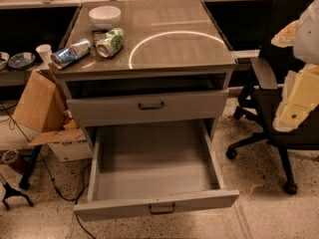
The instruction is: Place redbull can into middle drawer
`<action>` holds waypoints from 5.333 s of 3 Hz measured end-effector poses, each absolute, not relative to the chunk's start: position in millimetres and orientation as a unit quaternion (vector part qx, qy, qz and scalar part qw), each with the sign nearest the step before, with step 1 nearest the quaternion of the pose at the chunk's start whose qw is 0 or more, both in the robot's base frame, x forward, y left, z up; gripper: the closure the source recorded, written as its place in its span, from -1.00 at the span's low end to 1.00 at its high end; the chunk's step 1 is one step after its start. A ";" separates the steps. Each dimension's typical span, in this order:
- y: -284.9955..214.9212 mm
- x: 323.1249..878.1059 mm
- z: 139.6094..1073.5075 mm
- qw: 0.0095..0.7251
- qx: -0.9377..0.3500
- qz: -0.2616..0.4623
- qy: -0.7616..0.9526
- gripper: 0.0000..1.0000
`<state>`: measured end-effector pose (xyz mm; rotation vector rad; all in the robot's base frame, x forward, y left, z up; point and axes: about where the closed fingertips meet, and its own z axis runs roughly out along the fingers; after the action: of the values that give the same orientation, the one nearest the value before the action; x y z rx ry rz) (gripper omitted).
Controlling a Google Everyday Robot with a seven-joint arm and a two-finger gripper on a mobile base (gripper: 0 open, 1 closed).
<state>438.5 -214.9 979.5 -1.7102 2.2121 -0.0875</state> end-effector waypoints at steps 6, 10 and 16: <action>38.0 600.0 993.1 0.354 -0.573 0.078 0.735 -1.00; 74.5 602.8 992.4 0.369 -0.585 0.118 0.712 -1.00; 180.7 625.3 988.9 0.424 -0.776 0.089 0.459 -1.00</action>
Offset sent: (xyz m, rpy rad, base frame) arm 0.0892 0.1057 0.0191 0.2769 -0.1590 0.1785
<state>625.3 180.7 988.9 -1.9411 1.1495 0.2215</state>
